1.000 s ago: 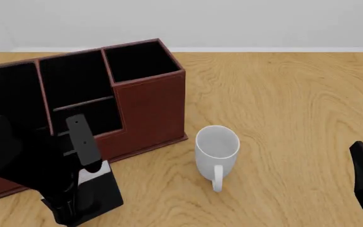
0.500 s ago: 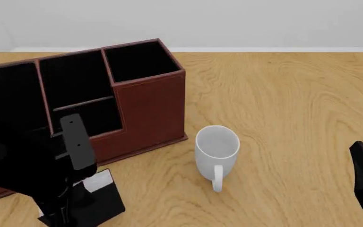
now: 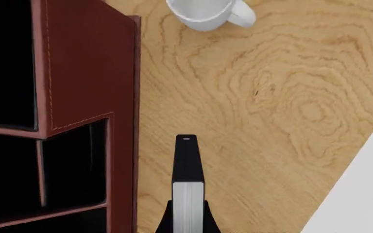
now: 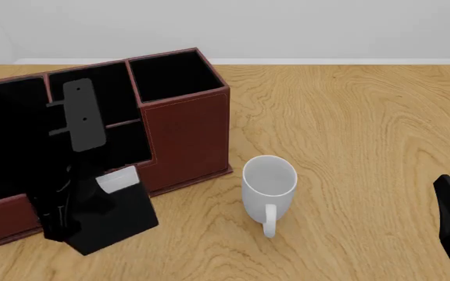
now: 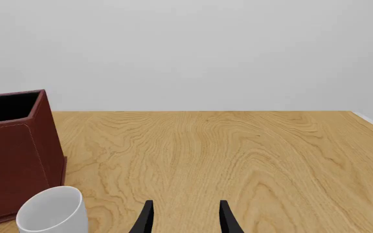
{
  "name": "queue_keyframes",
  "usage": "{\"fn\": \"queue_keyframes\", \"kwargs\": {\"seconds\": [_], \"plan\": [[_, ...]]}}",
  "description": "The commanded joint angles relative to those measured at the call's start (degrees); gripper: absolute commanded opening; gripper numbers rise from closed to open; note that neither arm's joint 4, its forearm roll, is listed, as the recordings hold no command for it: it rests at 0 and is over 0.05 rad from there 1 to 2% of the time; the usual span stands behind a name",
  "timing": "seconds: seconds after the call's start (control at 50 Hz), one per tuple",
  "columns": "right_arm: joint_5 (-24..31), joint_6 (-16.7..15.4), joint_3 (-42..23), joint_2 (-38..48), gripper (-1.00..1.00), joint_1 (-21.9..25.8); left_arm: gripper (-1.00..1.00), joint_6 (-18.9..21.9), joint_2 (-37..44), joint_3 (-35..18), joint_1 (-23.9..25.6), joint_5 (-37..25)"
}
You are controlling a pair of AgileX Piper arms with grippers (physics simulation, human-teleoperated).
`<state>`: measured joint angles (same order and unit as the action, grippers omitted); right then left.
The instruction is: Pick up the book and place it in the front compartment of the caddy.
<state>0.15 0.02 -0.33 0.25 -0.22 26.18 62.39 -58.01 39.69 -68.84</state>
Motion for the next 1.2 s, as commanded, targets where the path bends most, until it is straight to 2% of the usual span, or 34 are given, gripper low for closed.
{"fn": "queue_keyframes", "kwargs": {"seconds": [0.02,0.12,0.2,0.26,0.28,0.32,0.34,0.42,0.48,0.58,0.76,0.78,0.82,0.88,0.94,0.98,1.14,1.16,1.18,1.2], "plan": [[0.0,0.0,0.0,0.0,1.0,0.0,-1.0,12.1,3.3,-6.4,-7.1,-1.1],[0.0,0.0,0.0,0.0,1.0,0.0,-1.0,14.9,4.3,-7.3,-8.9,-1.1],[0.0,0.0,0.0,0.0,1.0,0.0,-1.0,20.1,4.8,-7.9,-12.8,-1.1],[0.0,0.0,0.0,0.0,1.0,0.0,-1.0,20.6,5.2,-8.5,-13.2,-1.1],[0.0,0.0,0.0,0.0,1.0,0.0,-1.0,23.4,5.2,-9.3,-15.7,-1.1],[0.0,0.0,0.0,0.0,1.0,0.0,-1.0,24.3,5.3,-9.7,-16.0,-1.1],[0.0,0.0,0.0,0.0,1.0,0.0,-1.0,26.2,5.1,-10.5,-17.5,-1.1],[0.0,0.0,0.0,0.0,1.0,0.0,-1.0,26.1,5.9,-12.6,-17.3,-1.1],[0.0,0.0,0.0,0.0,1.0,0.0,-1.0,29.4,5.7,-13.3,-19.5,-1.1],[0.0,0.0,0.0,0.0,1.0,0.0,-1.0,31.4,6.3,-17.0,-20.1,-1.1],[0.0,0.0,0.0,0.0,1.0,0.0,-1.0,35.3,6.9,-19.3,-22.6,-1.1],[0.0,0.0,0.0,0.0,1.0,0.0,-1.0,36.9,6.9,-20.8,-24.0,-1.1],[0.0,0.0,0.0,0.0,1.0,0.0,-1.0,35.8,7.7,-22.0,-23.3,-1.1],[0.0,0.0,0.0,0.0,1.0,0.0,-1.0,37.2,7.7,-22.7,-24.1,-1.1],[0.0,0.0,0.0,0.0,1.0,0.0,-1.0,36.4,8.9,-25.2,-23.5,-1.1],[0.0,0.0,0.0,0.0,1.0,0.0,-1.0,37.7,9.1,-26.2,-24.1,-1.1],[0.0,0.0,0.0,0.0,1.0,0.0,-1.0,38.3,10.8,-28.0,-26.1,-1.1],[0.0,0.0,0.0,0.0,1.0,0.0,-1.0,39.8,10.5,-27.9,-26.7,-1.1],[0.0,0.0,0.0,0.0,1.0,0.0,-1.0,38.2,12.0,-30.5,-27.2,-1.1],[0.0,0.0,0.0,0.0,1.0,0.0,-1.0,38.3,11.7,-29.6,-26.3,-1.1]]}}
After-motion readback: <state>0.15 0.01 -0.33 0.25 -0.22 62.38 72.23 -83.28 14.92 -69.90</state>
